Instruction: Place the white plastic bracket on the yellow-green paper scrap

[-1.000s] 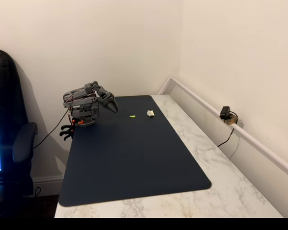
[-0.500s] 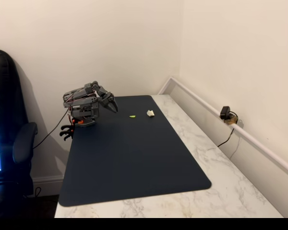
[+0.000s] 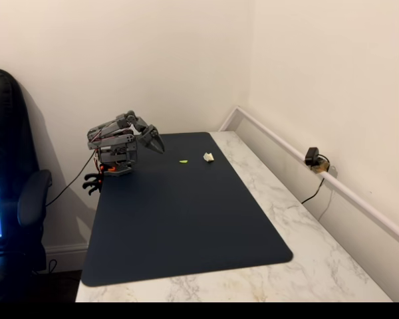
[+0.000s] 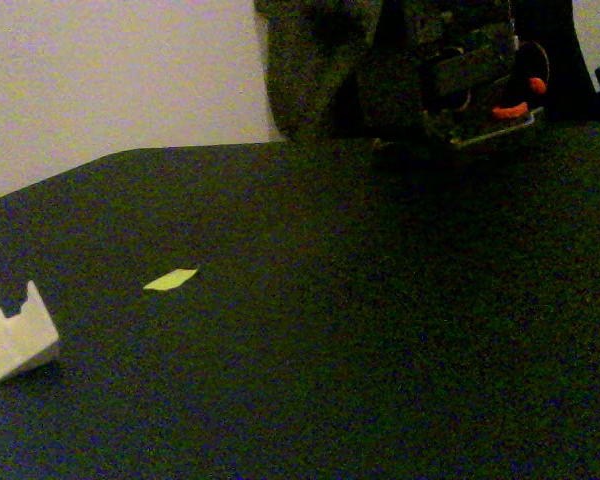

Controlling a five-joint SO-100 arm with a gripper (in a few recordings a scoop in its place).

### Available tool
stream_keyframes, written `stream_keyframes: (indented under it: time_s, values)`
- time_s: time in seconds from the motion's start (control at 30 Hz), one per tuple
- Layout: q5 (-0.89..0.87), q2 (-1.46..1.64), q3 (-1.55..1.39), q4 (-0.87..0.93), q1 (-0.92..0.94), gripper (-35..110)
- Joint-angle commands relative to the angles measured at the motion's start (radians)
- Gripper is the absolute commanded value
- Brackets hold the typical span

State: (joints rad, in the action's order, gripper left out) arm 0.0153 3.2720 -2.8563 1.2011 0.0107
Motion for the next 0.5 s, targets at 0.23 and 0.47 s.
stream_keyframes:
  time_s: [0.23,0.47]
  values:
    - [-0.121,-0.514,0.528,0.0,-0.009,0]
    - [-0.23,-0.894,0.876,0.086,-0.035,0]
